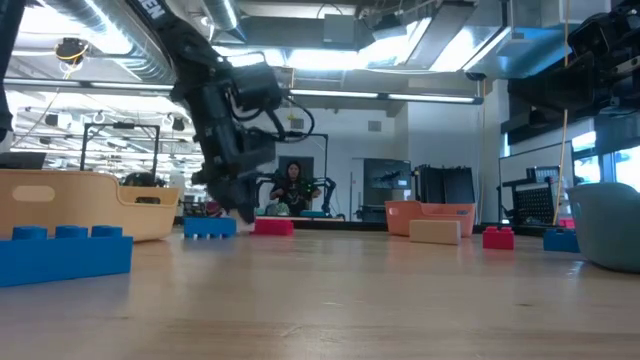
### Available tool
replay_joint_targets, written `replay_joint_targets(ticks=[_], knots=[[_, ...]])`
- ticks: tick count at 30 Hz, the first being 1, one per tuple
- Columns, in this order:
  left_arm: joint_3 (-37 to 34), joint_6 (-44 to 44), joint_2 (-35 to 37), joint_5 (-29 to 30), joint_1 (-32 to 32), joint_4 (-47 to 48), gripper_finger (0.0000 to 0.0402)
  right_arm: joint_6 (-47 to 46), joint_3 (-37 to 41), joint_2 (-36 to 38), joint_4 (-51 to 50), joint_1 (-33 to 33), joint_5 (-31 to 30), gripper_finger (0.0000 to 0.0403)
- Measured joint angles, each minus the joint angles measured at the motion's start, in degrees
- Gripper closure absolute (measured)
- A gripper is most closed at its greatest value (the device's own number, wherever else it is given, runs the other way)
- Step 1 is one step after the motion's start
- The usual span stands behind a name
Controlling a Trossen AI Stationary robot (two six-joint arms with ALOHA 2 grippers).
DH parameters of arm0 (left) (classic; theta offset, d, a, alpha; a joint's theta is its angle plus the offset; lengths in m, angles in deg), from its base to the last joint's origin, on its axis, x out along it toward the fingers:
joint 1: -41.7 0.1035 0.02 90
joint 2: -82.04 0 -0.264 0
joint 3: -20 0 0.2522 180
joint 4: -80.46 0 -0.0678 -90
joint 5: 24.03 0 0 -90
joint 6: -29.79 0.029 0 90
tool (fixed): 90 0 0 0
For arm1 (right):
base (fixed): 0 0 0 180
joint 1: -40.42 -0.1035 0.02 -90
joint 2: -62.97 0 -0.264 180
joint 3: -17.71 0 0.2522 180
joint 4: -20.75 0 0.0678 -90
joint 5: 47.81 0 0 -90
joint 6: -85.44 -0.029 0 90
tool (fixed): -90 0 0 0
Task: Sort & place blocks by color
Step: Put the top left brown block into the yellow bin
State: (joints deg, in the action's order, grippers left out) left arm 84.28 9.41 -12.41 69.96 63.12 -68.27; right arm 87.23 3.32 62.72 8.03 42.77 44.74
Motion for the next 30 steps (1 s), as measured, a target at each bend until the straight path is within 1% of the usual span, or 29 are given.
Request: replay_joint_targets(ticks=[5,10,14,18,21,27,30], knots=[[0.0,1.2,9.1,-0.5,1.7,-0.6,0.0282,0.0,0.0,0.0,0.0,0.0,0.0,0.0396],[0.0,2.7,21.5,-1.1,1.7,-1.9,0.0282,0.0,0.0,0.0,0.0,0.0,0.0,0.0396],[0.0,3.0,30.5,-2.0,0.1,-5.0,0.0282,0.0,0.0,0.0,0.0,0.0,0.0,0.0396],[-0.8,3.0,37.8,-2.0,-3.2,-8.2,0.0282,0.0,0.0,0.0,0.0,0.0,0.0,0.0396],[-5.2,1.9,43.1,-2.0,-6.6,-14.6,0.0282,0.0,0.0,0.0,0.0,0.0,0.0,0.0396],[-18.6,-2.7,52.5,-1.8,-13.6,-33.5,0.0282,0.0,0.0,0.0,0.0,0.0,0.0,0.0396],[-22.4,-3.3,55.2,-1.0,-16.7,-37.5,0.0282,0.0,0.0,0.0,0.0,0.0,0.0,0.0396]])
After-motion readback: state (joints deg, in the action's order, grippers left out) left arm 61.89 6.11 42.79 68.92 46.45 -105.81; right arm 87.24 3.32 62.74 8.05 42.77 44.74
